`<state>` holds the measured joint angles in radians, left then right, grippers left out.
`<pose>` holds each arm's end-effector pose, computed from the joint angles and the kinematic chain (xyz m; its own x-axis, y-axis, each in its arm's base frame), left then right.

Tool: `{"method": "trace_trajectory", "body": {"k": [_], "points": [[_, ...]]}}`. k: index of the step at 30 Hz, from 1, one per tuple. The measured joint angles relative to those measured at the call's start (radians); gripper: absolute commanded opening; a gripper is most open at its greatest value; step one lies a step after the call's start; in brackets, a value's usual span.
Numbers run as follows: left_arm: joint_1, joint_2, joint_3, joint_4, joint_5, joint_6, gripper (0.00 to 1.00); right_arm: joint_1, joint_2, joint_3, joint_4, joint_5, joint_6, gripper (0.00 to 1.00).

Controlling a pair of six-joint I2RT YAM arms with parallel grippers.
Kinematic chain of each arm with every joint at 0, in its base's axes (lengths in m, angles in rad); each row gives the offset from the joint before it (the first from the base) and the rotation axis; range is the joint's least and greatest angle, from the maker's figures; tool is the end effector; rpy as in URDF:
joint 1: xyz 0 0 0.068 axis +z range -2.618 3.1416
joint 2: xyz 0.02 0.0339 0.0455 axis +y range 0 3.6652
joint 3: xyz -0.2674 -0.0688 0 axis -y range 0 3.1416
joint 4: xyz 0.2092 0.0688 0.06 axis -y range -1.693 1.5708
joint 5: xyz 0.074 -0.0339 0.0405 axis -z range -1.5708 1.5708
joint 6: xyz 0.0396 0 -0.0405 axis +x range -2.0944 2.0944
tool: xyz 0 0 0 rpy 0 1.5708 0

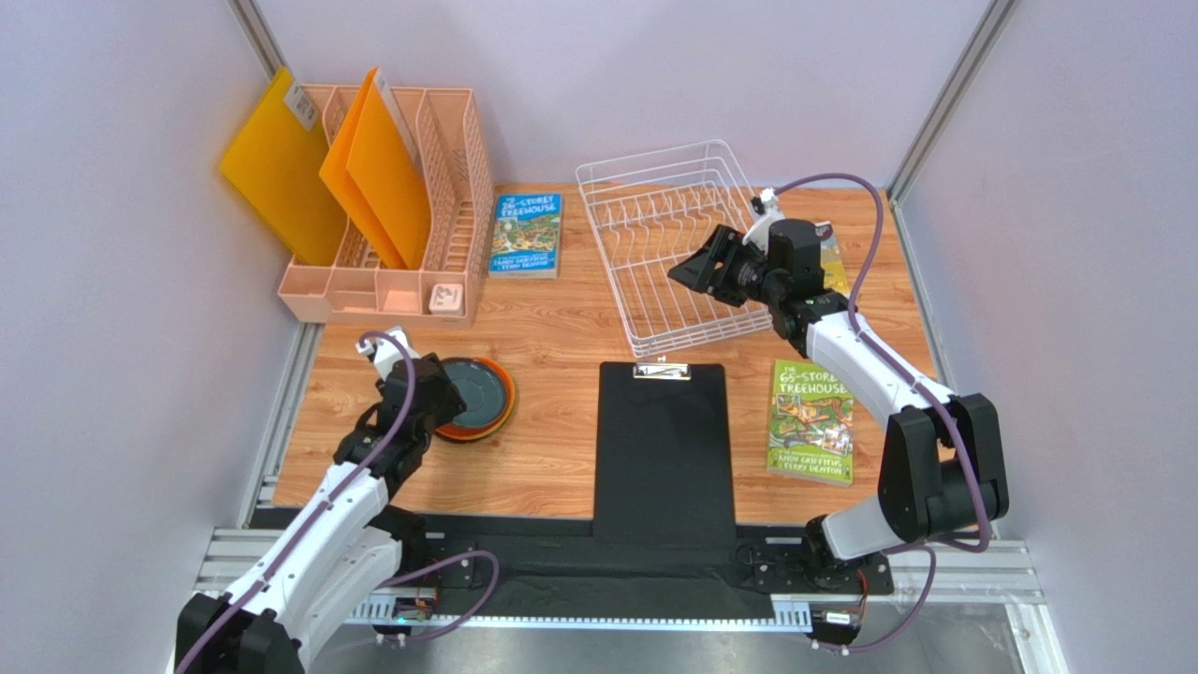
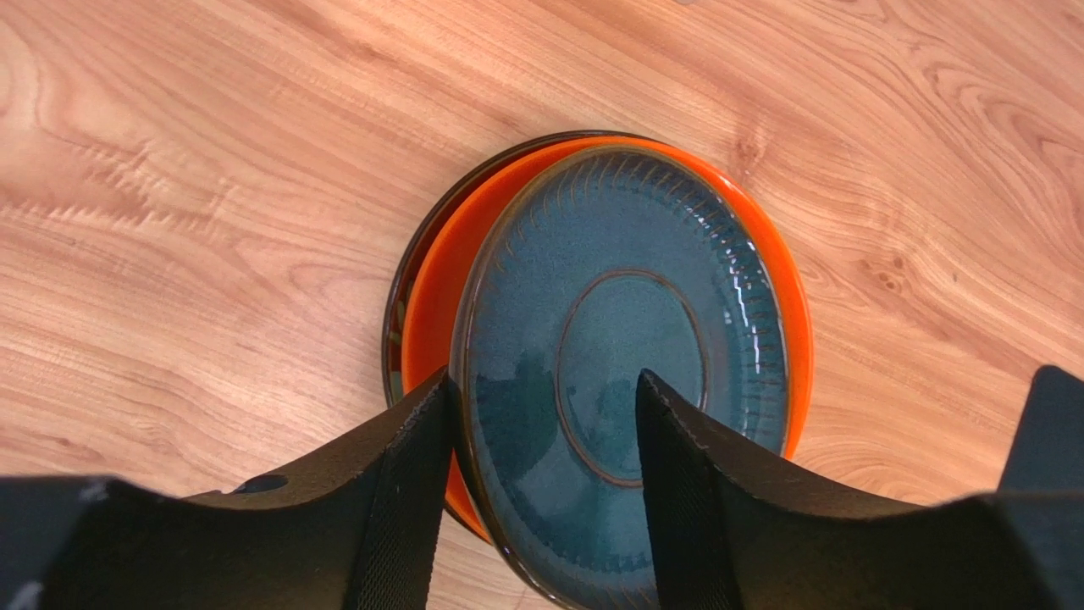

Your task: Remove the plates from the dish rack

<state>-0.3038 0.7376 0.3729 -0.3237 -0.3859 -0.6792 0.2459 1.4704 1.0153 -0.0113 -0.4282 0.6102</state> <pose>0.1232 -0.0230 0.2044 -0.4715 -0.4621 -0.7511 -0.3810 0.8749 -0.2991 0.2926 0.0904 0.2920 -0.6905 0.3642 -0.6250 -0.2264 0.7119 0.6649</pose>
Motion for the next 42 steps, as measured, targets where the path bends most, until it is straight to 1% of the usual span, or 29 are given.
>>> {"method": "trace_trajectory", "body": {"k": [3,8,10,11,13,17,24,29,34,37,42], "points": [[0.0,0.0,0.0,-0.009,-0.012,-0.001,0.68,0.0,0.001,0.0,0.0,0.0,-0.002,0.63],[0.0,0.0,0.0,-0.019,-0.029,-0.001,0.73,0.0,0.001,0.0,-0.002,0.002,-0.013,0.65],[0.0,-0.001,0.0,-0.019,-0.034,0.0,0.81,0.0,0.001,0.0,-0.015,0.012,-0.024,0.66],[0.0,-0.002,0.0,-0.019,-0.036,0.003,0.88,0.0,0.0,0.0,-0.031,0.021,-0.035,0.66],[0.0,-0.006,0.0,-0.02,-0.038,0.009,0.99,0.0,-0.003,0.0,-0.052,0.034,-0.048,0.66],[0.0,-0.014,0.02,-0.033,-0.037,0.027,0.99,0.0,-0.04,-0.001,-0.119,0.082,-0.098,0.66],[0.0,-0.025,0.126,-0.027,0.009,0.12,0.99,-0.001,-0.22,-0.031,-0.186,0.201,-0.208,0.67],[0.0,-0.027,0.178,0.023,0.066,0.222,0.99,-0.001,-0.371,-0.132,-0.194,0.374,-0.297,0.68],[0.0,-0.028,0.182,0.107,0.116,0.314,0.99,-0.001,-0.499,-0.296,-0.163,0.571,-0.333,0.73],[0.0,-0.031,0.181,0.16,0.142,0.373,0.99,-0.001,-0.552,-0.365,-0.151,0.659,-0.338,0.79],[-0.002,-0.055,0.127,0.25,0.159,0.436,0.99,0.0,-0.59,-0.426,-0.118,0.761,-0.335,0.81]]}}
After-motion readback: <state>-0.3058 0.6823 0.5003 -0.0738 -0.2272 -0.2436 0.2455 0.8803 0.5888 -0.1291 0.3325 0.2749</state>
